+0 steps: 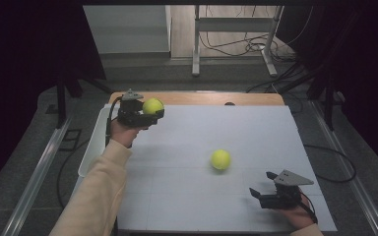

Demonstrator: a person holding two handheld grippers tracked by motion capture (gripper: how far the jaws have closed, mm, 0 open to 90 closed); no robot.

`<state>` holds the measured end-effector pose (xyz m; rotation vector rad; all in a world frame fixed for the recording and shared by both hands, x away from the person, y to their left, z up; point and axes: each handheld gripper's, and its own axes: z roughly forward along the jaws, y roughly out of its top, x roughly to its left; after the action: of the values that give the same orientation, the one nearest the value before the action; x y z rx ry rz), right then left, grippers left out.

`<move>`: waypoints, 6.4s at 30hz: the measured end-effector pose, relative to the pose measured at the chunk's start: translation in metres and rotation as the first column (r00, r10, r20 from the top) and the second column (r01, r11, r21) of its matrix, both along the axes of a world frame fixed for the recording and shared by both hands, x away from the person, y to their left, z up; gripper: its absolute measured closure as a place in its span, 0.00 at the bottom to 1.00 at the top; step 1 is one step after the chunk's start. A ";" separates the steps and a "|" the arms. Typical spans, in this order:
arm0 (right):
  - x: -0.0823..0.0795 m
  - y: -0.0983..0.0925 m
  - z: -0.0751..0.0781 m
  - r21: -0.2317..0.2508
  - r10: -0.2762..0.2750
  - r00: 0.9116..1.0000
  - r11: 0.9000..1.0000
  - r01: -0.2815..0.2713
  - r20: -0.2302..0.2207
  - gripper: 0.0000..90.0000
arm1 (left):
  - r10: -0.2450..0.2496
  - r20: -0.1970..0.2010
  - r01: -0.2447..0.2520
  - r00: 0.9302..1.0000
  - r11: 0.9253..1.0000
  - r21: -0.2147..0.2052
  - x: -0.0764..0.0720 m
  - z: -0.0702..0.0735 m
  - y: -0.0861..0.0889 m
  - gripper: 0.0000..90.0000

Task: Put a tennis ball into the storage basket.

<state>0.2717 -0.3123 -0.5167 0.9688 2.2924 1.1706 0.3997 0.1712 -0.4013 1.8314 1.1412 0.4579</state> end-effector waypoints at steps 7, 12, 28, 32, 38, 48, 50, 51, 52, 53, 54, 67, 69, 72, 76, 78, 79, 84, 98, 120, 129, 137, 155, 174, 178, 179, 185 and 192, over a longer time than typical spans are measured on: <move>0.000 0.000 0.000 -0.003 -0.001 1.000 1.000 0.001 0.000 0.13 | 0.017 0.001 -0.017 1.000 1.000 0.012 0.002 0.002 0.005 0.29; 0.000 0.000 0.000 -0.001 0.000 1.000 1.000 0.000 0.001 0.13 | 0.029 0.002 -0.029 1.000 0.999 0.015 0.004 0.004 0.009 0.29; 0.000 0.000 0.000 -0.006 -0.001 1.000 1.000 0.001 0.002 0.13 | 0.079 -0.004 -0.078 0.997 0.997 0.016 0.008 0.001 0.025 0.29; 0.000 0.000 0.000 -0.006 -0.002 1.000 1.000 0.002 0.000 0.13 | 0.097 -0.003 -0.097 0.995 0.995 0.015 0.010 0.001 0.031 0.29; 0.000 0.000 0.000 -0.004 0.000 1.000 1.000 0.000 -0.001 0.13 | 0.118 -0.006 -0.118 0.993 0.993 0.016 0.011 0.001 0.039 0.29; 0.000 0.000 0.000 -0.006 -0.002 1.000 1.000 0.002 -0.001 0.13 | 0.150 -0.003 -0.150 0.989 0.989 0.018 0.012 0.000 0.050 0.29; 0.000 0.000 0.000 -0.005 -0.002 1.000 1.000 0.002 -0.001 0.13 | 0.161 -0.003 -0.161 0.987 0.987 0.020 0.012 0.000 0.053 0.29; 0.000 0.000 0.000 -0.005 -0.002 1.000 1.000 0.002 -0.001 0.13 | 0.163 -0.004 -0.163 0.987 0.986 0.024 0.012 0.000 0.054 0.29; 0.000 0.000 0.000 -0.005 -0.003 1.000 1.000 0.003 -0.001 0.13 | 0.168 -0.004 -0.168 0.986 0.985 0.025 0.013 0.000 0.056 0.29; 0.000 0.000 0.000 -0.005 -0.003 1.000 1.000 0.003 -0.001 0.13 | 0.173 -0.005 -0.173 0.985 0.985 0.026 0.013 0.000 0.057 0.29; 0.000 0.000 0.000 -0.009 -0.004 1.000 1.000 0.004 -0.001 0.13 | 0.178 -0.007 -0.178 0.984 0.984 0.031 0.013 -0.001 0.059 0.29; 0.001 0.000 0.000 -0.006 -0.002 1.000 1.000 0.002 -0.001 0.13 | 0.232 -0.024 -0.231 0.972 0.972 0.046 0.015 -0.004 0.078 0.29; 0.001 0.000 0.000 -0.006 -0.002 1.000 1.000 0.002 -0.001 0.13 | 0.240 -0.027 -0.238 0.970 0.970 0.050 0.015 -0.004 0.081 0.29; 0.001 0.001 0.000 -0.005 -0.002 1.000 1.000 0.002 -0.001 0.13 | 0.246 -0.028 -0.244 0.969 0.968 0.054 0.015 -0.005 0.083 0.29; 0.001 0.001 -0.001 -0.002 -0.002 1.000 1.000 0.002 -0.001 0.13 | 0.260 -0.029 -0.258 0.965 0.964 0.057 0.014 -0.004 0.089 0.29; 0.001 0.000 0.000 -0.004 -0.002 1.000 1.000 0.002 0.000 0.13 | 0.267 -0.031 -0.265 0.963 0.963 0.059 0.014 -0.004 0.092 0.29; 0.001 0.000 0.000 -0.004 -0.002 1.000 1.000 0.002 -0.001 0.13 | 0.270 -0.032 -0.268 0.962 0.961 0.063 0.013 -0.004 0.094 0.29; 0.000 0.000 0.000 -0.009 -0.004 1.000 1.000 0.004 0.000 0.13 | 0.284 -0.041 -0.280 0.958 0.957 0.073 0.012 -0.007 0.100 0.29; 0.001 0.001 -0.001 -0.005 0.001 1.000 1.000 -0.001 0.002 0.13 | 0.308 -0.064 -0.302 0.949 0.949 0.088 0.011 -0.016 0.111 0.29; 0.001 0.001 -0.001 -0.008 0.001 1.000 1.000 -0.001 -0.001 0.13 | 0.325 -0.113 -0.311 0.939 0.942 0.121 0.014 -0.030 0.121 0.29; 0.001 0.001 -0.001 -0.010 0.003 1.000 1.000 -0.003 -0.002 0.13 | 0.334 -0.137 -0.312 0.933 0.937 0.158 0.017 -0.037 0.122 0.29; 0.001 0.001 -0.001 -0.009 0.002 1.000 1.000 -0.002 -0.002 0.13 | 0.336 -0.175 -0.303 0.925 0.934 0.191 0.020 -0.044 0.122 0.29; 0.001 0.001 -0.001 -0.010 0.004 1.000 1.000 -0.004 -0.001 0.13 | 0.320 -0.201 -0.275 0.926 0.935 0.222 0.021 -0.049 0.118 0.29; 0.001 0.001 -0.002 -0.010 0.007 1.000 1.000 -0.007 -0.002 0.13 | 0.310 -0.220 -0.269 0.925 0.943 0.195 0.022 -0.050 0.118 0.15; 0.001 0.001 -0.002 -0.012 0.008 1.000 1.000 -0.008 -0.003 0.13 | 0.301 -0.212 -0.265 0.930 0.947 0.181 0.020 -0.047 0.116 0.15; 0.001 0.001 -0.002 -0.011 0.008 1.000 1.000 -0.008 -0.003 0.13 | 0.294 -0.206 -0.258 0.933 0.948 0.185 0.019 -0.046 0.115 0.14; 0.001 0.001 -0.001 -0.012 0.008 1.000 1.000 -0.008 -0.003 0.13 | 0.271 -0.182 -0.246 0.945 0.958 0.149 0.014 -0.043 0.111 0.11; 0.002 0.001 -0.001 -0.011 0.005 1.000 1.000 -0.005 -0.004 0.13 | 0.219 -0.135 -0.205 0.966 0.973 0.107 0.006 -0.035 0.105 0.11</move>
<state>0.2739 -0.3110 -0.5181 0.9625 2.3030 1.1581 0.4052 0.2763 -0.4362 1.8542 1.4474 0.5125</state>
